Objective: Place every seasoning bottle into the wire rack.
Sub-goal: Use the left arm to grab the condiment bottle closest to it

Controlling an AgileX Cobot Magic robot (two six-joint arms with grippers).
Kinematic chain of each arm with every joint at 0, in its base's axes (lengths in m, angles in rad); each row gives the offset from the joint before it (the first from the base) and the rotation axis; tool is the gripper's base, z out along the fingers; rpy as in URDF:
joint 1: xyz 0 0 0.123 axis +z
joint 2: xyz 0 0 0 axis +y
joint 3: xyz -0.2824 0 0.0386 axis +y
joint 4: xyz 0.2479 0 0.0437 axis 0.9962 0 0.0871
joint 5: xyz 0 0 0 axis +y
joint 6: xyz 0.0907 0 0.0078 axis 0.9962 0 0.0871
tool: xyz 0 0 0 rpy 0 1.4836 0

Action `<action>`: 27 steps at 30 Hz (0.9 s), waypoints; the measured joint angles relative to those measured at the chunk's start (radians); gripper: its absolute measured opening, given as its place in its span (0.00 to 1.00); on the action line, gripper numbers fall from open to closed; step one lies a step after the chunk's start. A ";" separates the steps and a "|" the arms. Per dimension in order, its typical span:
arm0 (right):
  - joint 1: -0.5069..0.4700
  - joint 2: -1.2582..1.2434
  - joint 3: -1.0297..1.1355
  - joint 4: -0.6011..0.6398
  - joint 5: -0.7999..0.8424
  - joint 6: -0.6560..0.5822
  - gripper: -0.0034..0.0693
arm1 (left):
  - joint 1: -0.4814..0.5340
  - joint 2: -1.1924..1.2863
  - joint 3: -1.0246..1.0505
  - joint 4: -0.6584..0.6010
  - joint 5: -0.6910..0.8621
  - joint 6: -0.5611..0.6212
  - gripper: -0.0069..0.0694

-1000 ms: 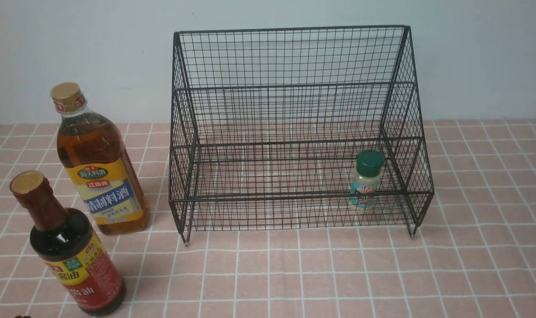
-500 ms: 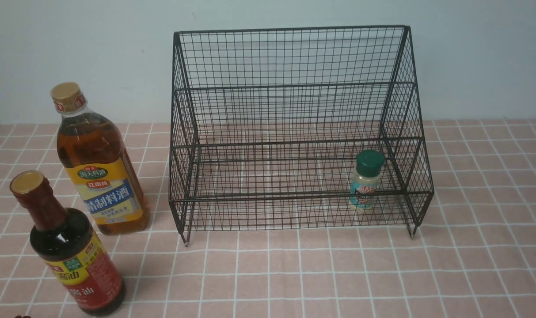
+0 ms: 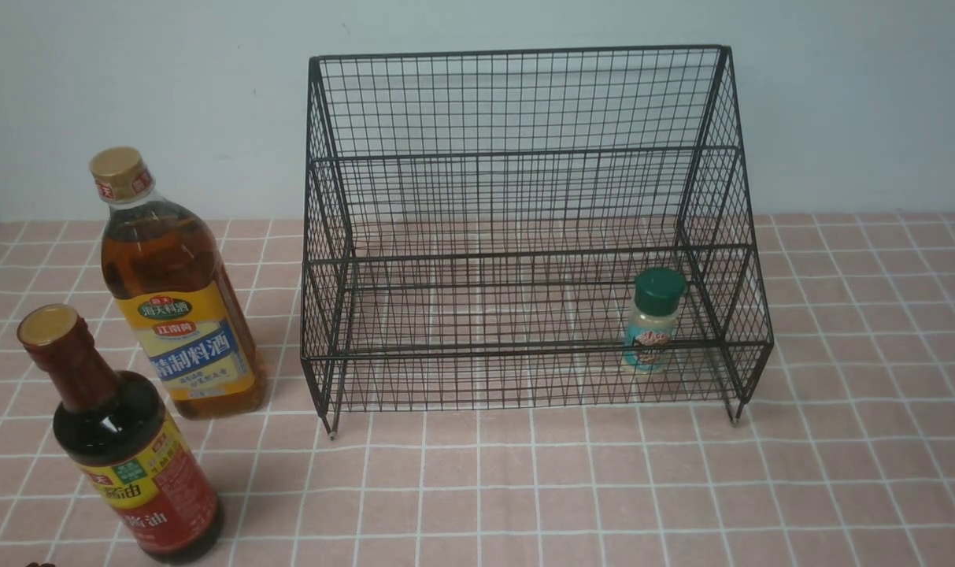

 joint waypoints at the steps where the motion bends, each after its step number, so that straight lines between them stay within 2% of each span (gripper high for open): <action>1: -0.030 -0.024 0.063 -0.001 0.000 -0.001 0.03 | 0.000 0.000 0.000 0.000 0.000 0.000 0.08; 5: -0.088 -0.062 0.224 -0.003 0.006 -0.001 0.03 | 0.000 0.000 0.000 0.000 0.000 0.000 0.08; 27: -0.091 -0.065 0.231 -0.003 -0.016 -0.002 0.03 | 0.000 0.000 0.000 0.000 0.001 0.000 0.08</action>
